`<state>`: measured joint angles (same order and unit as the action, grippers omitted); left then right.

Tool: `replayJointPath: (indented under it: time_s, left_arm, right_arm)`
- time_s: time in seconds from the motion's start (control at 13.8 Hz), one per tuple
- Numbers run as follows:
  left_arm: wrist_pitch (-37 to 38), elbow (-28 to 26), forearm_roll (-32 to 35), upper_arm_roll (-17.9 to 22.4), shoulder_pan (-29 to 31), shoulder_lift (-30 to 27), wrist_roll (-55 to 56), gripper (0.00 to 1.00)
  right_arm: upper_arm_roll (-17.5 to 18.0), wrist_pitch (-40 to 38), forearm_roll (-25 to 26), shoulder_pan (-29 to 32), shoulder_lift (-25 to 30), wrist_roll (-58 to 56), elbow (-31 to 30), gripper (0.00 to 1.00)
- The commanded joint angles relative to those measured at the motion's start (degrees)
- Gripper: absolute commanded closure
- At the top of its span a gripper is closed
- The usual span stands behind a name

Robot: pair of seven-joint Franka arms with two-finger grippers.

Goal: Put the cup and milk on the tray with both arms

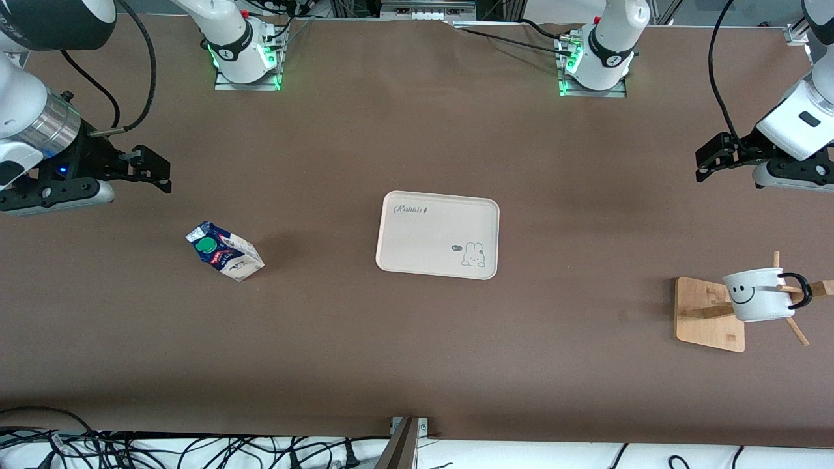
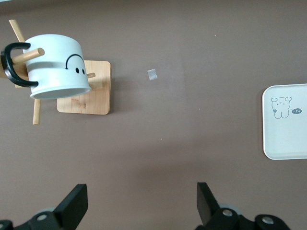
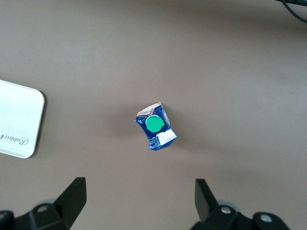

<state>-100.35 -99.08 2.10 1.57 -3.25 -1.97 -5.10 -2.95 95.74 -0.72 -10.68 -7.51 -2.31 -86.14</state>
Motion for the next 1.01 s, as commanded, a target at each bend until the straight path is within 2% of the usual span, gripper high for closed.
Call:
replayJointPath:
  time_s: [0.0,0.58,0.8,0.94]
  left_arm:
    - [0.6,0.7,0.5,0.1,-0.4,-0.1,0.4,0.00]
    - [0.7,0.7,0.5,0.1,-0.4,-0.1,0.4,0.00]
    - [0.7,0.7,0.6,0.1,-0.4,-0.1,0.4,0.00]
    - [0.7,0.7,0.5,0.1,-0.4,-0.1,0.4,0.00]
  right_arm:
    - [0.1,1.7,1.2,-0.3,1.4,0.7,-1.7,0.00]
    - [0.0,2.8,0.8,0.0,0.5,0.6,-0.6,0.00]
    - [0.1,3.3,0.5,-0.7,-2.4,-0.1,-0.6,0.00]
    - [-0.2,2.4,-0.2,-0.1,-9.0,-1.2,-0.9,0.00]
